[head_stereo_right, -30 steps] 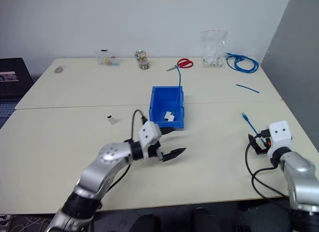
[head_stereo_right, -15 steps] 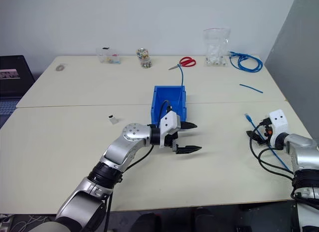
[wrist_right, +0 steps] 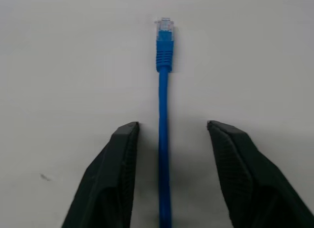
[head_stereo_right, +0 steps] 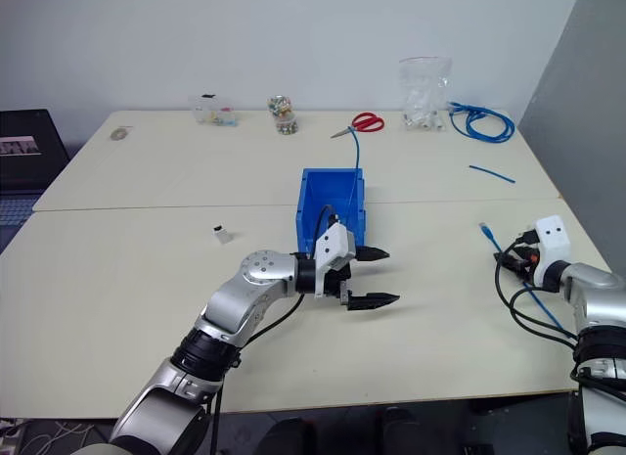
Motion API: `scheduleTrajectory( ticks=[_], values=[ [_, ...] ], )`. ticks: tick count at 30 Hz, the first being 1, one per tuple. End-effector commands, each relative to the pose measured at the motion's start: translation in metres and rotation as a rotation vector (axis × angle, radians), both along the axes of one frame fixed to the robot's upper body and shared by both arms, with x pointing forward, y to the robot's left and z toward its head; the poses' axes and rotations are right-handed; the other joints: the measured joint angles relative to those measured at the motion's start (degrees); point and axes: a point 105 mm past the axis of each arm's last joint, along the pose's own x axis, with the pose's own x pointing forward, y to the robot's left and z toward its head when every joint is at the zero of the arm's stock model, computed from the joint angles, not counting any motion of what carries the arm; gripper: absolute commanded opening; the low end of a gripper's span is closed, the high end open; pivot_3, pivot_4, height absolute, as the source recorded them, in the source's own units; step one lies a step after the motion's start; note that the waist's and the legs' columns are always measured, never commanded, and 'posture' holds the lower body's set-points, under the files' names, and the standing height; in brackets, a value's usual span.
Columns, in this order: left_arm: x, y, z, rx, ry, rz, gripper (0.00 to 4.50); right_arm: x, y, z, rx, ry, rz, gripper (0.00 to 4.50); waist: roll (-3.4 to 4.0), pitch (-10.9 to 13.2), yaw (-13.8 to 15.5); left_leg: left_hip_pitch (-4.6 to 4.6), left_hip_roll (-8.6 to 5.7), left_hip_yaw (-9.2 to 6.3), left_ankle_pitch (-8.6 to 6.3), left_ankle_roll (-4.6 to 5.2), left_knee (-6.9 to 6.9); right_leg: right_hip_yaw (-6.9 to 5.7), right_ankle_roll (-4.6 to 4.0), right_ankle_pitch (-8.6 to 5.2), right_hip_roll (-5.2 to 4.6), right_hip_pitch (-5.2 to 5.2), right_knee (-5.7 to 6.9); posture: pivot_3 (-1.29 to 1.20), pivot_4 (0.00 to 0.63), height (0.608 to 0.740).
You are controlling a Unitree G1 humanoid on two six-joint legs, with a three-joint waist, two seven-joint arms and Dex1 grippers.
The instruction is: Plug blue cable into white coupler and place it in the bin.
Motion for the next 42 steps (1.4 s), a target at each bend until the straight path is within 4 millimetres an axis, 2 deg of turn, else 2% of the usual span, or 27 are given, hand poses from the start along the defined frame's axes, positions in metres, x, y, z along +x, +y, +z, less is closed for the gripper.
scheduleTrajectory(
  ticks=[1, 6, 14, 15, 17, 20, 24, 25, 26, 28, 33, 37, 42],
  values=[
    [-0.004, -0.005, 0.012, -0.009, -0.072, -0.04, 4.5, -0.002, 0.003, -0.005, -0.027, 0.009, 0.031, 1.23, 0.0, 0.0, 0.0, 0.03, 0.0, 0.0, 0.0, 0.0, 0.0, -0.01, 0.01, 0.01, 0.0, 0.0, 0.0, 0.0, 0.15, 0.74],
    [-0.006, -0.01, 0.017, -0.026, -0.068, -0.045, 4.5, -0.001, -0.002, -0.006, 0.006, 0.016, -0.012, 0.05, 0.0, 0.0, 0.0, 0.04, -0.01, 0.01, 0.0, 0.0, 0.05, 0.0, 0.07, 0.05, -0.02, 0.03, 0.0, 0.0, 0.15, 0.74],
    [-0.008, -0.003, 0.012, -0.012, -0.059, -0.045, 4.5, -0.003, -0.005, -0.001, 0.005, 0.01, -0.001, 0.05, 0.0, 0.0, 0.1, 0.05, -0.01, 0.01, 0.0, 0.0, 0.08, 0.02, 0.1, 0.06, -0.03, 0.04, 0.0, 0.0, 0.15, 0.74],
    [-0.007, 0.001, 0.011, -0.004, -0.06, -0.039, 4.5, -0.003, -0.003, 0.004, -0.009, 0.002, 0.018, 0.05, 0.0, 0.0, 0.1, 0.05, -0.01, 0.01, 0.0, 0.0, 0.07, 0.02, 0.1, 0.06, -0.03, 0.04, 0.01, 0.0, 0.15, 0.74],
    [-0.008, 0.016, 0.012, 0.012, -0.056, -0.022, 4.5, -0.004, 0.015, 0.021, 0.023, -0.018, 0.12, 0.05, 0.02, 0.0, 0.0, 0.04, -0.01, 0.0, 0.0, 0.0, 0.06, 0.02, 0.09, 0.06, -0.03, 0.04, 0.0, 0.0, 0.15, 0.74],
    [-0.019, 0.042, 0.01, 0.039, -0.041, -0.001, 4.5, -0.013, 0.053, 0.044, 0.171, 0.011, 0.278, 0.05, 0.11, 0.0, -0.4, 0.06, 0.06, -0.08, 0.0, 0.0, -0.01, 0.15, 0.07, 0.05, 0.02, -0.02, 0.01, 0.0, 0.15, 0.74],
    [-0.036, 0.072, 0.008, 0.034, -0.021, 0.077, 4.5, -0.031, 0.103, 0.06, 0.357, 0.123, 0.457, 0.05, 0.19, 0.1, -0.7, 0.14, 0.05, -0.73, -0.01, 0.0, -0.06, 0.45, 0.07, 0.05, 0.06, -0.03, 0.05, 0.0, 0.15, 0.74],
    [-0.047, 0.084, 0.003, 0.041, -0.029, 0.115, 4.5, -0.038, 0.125, 0.061, 0.406, 0.176, 0.544, 0.05, 0.2, 0.1, -0.7, 0.15, 0.08, -0.79, -0.01, 0.0, -0.06, 0.54, 0.07, 0.05, 0.02, -0.04, 0.03, 0.0, 0.15, 0.74],
    [-0.06, 0.097, -0.003, 0.055, -0.044, 0.159, 4.5, -0.046, 0.145, 0.059, 0.433, 0.228, 0.626, 0.05, 0.19, 0.1, -0.9, 0.17, 0.03, -0.88, -0.02, 0.01, -0.06, 0.59, 0.07, 0.05, 0.02, -0.02, 0.02, 0.0, 0.15, 0.74],
    [-0.082, 0.117, -0.012, 0.068, -0.054, 0.254, 4.5, -0.058, 0.173, 0.052, 0.444, 0.309, 0.743, 0.05, 0.1, 0.2, -1.2, 0.21, 0.02, -1.08, -0.03, 0.0, -0.06, 0.67, 0.08, 0.05, -0.04, -0.02, -0.03, 0.0, 0.15, 0.74],
    [-0.13, 0.157, -0.026, 0.07, -0.007, 0.571, 4.5, -0.066, 0.223, 0.029, 0.421, 0.408, 0.919, 0.05, 0.01, 0.2, -1.0, 0.18, 0.02, -1.17, -0.04, 0.01, -0.06, 0.58, 0.07, 0.04, -0.14, -0.05, -0.05, 0.0, 0.15, 0.74],
    [-0.153, 0.164, -0.032, 0.053, 0.019, 0.74, 4.5, -0.066, 0.256, 0.012, 0.394, 0.477, 1.026, 0.05, -0.04, 0.4, -0.1, 0.21, -0.05, -1.17, -0.03, 0.02, 0.0, 0.52, 0.38, -0.03, -0.17, -0.04, -0.06, 0.0, 0.15, 0.74],
    [-0.167, 0.154, -0.032, 0.028, 0.036, 0.827, 4.5, -0.066, 0.275, -0.008, 0.317, 0.542, 1.137, 0.05, -0.24, 0.5, -0.1, 0.32, 0.0, -1.06, 0.05, 0.15, 0.05, 0.61, 0.08, -0.06, -0.08, -0.02, -0.06, 0.0, 0.15, 0.74]
  ],
)
